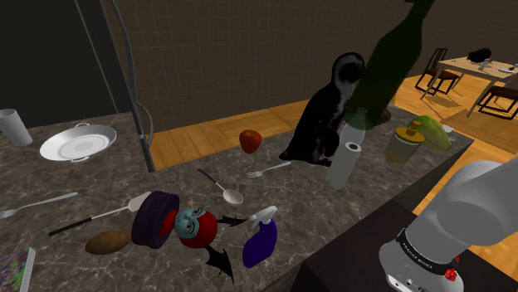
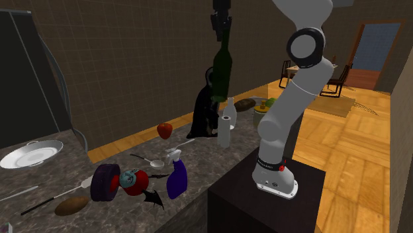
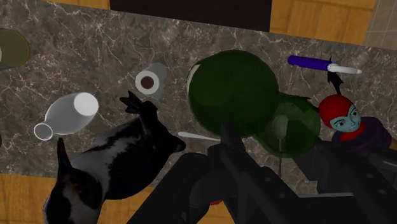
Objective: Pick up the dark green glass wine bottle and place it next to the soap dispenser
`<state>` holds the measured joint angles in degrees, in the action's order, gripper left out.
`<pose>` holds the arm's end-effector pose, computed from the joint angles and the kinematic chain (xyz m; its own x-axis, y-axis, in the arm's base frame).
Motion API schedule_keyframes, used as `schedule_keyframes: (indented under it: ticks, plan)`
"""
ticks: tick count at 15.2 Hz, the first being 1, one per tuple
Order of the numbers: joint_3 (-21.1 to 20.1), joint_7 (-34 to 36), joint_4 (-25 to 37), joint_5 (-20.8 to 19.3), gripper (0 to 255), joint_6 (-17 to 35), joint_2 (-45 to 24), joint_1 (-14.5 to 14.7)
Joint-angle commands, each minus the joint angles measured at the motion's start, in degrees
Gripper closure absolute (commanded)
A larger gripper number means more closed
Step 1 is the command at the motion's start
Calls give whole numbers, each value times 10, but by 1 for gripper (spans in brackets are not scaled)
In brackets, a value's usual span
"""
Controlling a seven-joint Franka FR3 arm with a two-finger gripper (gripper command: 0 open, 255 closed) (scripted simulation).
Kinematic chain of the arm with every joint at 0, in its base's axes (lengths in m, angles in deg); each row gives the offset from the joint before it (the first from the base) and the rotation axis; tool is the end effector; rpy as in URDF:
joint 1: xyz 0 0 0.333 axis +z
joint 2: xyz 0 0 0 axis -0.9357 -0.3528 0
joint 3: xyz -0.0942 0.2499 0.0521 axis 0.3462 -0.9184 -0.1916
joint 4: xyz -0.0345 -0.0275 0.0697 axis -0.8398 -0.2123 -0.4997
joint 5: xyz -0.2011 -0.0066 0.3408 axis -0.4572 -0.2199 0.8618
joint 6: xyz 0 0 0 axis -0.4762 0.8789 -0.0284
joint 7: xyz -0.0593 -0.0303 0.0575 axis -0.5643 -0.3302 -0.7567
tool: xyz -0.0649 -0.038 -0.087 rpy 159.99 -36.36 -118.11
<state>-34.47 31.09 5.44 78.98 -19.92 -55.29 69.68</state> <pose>0.3117 0.0390 0.7906 0.9986 0.0254 -0.0465 0.0254 -0.9997 0.0001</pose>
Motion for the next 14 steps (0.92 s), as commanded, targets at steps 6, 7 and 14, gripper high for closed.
schedule_keyframes:
  ticks: [6,7,14]
  plan:
    - [85,-121,-51,-49,255,35,16,-15]
    - [97,-138,-55,-56,255,41,15,-17]
    - [182,-250,-61,-94,255,81,-11,-33]
